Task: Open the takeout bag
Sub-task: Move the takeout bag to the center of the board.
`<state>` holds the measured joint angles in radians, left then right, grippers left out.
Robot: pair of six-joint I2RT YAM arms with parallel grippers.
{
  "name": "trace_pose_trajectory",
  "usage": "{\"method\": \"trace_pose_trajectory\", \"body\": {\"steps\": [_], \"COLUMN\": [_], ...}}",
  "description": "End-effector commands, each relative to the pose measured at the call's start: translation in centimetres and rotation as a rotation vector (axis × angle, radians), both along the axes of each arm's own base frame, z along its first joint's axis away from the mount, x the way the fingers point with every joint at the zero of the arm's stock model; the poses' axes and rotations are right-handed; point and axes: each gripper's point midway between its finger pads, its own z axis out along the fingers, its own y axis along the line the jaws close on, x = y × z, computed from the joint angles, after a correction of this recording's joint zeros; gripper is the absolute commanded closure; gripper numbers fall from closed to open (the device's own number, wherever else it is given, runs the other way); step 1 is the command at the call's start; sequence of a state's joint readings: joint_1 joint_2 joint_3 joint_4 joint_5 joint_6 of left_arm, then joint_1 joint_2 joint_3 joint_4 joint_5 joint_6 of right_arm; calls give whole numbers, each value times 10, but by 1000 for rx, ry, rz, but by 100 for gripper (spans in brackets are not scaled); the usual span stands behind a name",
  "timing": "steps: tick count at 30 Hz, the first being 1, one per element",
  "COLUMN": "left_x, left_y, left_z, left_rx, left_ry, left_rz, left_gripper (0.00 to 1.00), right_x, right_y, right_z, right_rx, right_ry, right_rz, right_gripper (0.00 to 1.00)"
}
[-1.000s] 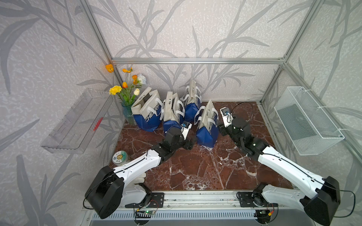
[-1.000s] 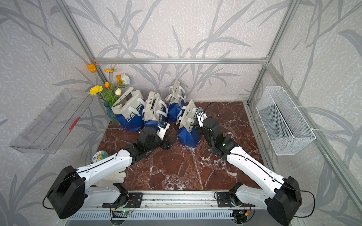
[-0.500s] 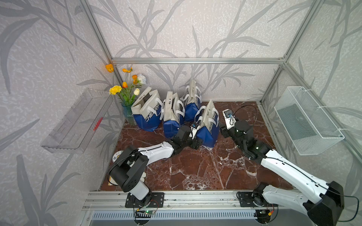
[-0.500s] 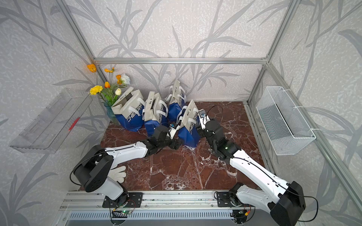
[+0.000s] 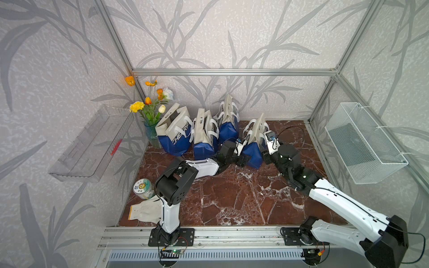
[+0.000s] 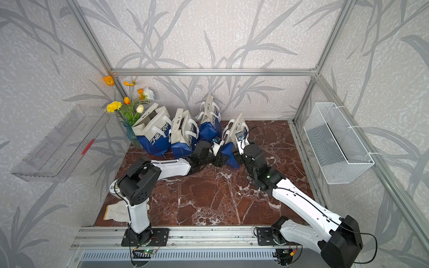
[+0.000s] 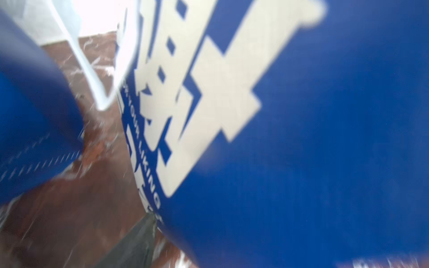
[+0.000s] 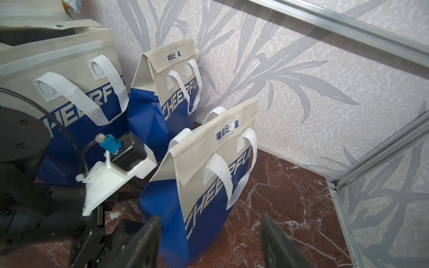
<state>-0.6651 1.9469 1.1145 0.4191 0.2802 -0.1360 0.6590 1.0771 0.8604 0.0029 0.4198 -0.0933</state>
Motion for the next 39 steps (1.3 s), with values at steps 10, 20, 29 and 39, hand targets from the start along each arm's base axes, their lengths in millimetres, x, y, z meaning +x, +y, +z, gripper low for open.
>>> {"method": "trace_pose_trajectory", "body": {"steps": [10, 20, 29, 39], "left_x": [12, -44, -32, 33], "left_y": [17, 64, 93, 104], "left_z": [5, -5, 66, 142], "left_rx": [3, 108, 4, -85], "left_ry": [-31, -37, -227, -429], "left_rz": [113, 90, 275, 576], "left_gripper": [22, 22, 23, 23], "right_x": [0, 0, -2, -18], "right_y": [-9, -3, -3, -19], "right_z": [11, 9, 13, 41], "right_rx": [29, 53, 83, 164], "right_ry": [-40, -24, -44, -190], "right_rz": [-29, -7, -3, -14], "right_gripper": [33, 33, 33, 33]}}
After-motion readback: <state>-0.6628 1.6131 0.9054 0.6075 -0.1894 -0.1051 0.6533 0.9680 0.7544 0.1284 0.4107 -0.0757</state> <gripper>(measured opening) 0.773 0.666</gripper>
